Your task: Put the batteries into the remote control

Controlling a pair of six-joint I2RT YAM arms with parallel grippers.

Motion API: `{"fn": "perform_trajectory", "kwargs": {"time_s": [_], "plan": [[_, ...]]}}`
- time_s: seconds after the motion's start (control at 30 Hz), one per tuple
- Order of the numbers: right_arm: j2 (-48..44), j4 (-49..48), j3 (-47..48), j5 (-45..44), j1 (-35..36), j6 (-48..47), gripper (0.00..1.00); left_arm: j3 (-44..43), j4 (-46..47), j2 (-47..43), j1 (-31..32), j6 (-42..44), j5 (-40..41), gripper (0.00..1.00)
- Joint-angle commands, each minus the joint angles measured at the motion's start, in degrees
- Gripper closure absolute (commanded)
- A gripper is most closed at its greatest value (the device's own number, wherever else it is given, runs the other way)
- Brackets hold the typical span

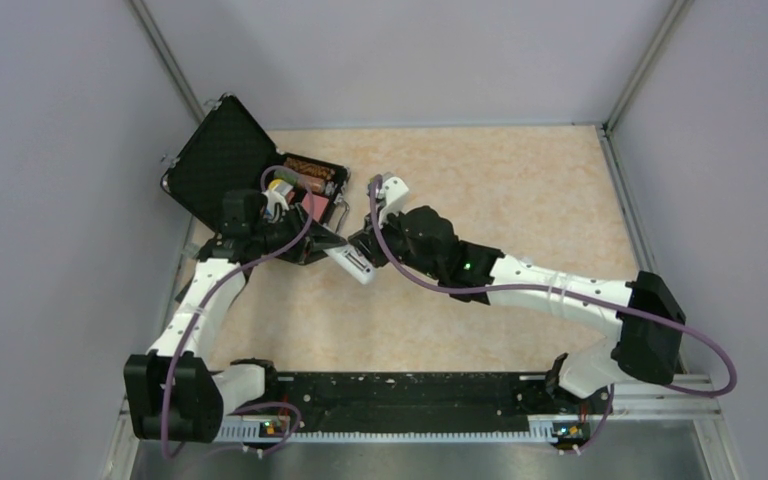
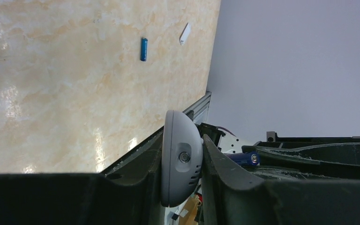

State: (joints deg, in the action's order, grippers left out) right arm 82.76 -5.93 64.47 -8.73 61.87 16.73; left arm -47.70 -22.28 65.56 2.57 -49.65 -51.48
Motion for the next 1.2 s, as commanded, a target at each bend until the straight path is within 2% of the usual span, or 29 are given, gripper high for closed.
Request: {"fn": "perform_trajectory", "kwargs": {"time_s": [0.0, 0.6, 1.17], "plan": [[1.0, -3.6, -0.3, 1.4, 1.1, -0.2, 0.96, -2.4, 0.1, 0.6, 0.2, -0.2, -2.5, 1.00], [2.9, -5.8, -2.9, 3.9, 1.1, -2.9, 0.96, -3.2, 0.0, 1.1, 0.1, 0.4, -2.8, 1.00], [3.4, -4.0, -3.4, 5.5, 1.1, -5.0, 0.94, -4.0, -1.2, 2.0, 0.1, 2.6, -2.6, 1.00]]}}
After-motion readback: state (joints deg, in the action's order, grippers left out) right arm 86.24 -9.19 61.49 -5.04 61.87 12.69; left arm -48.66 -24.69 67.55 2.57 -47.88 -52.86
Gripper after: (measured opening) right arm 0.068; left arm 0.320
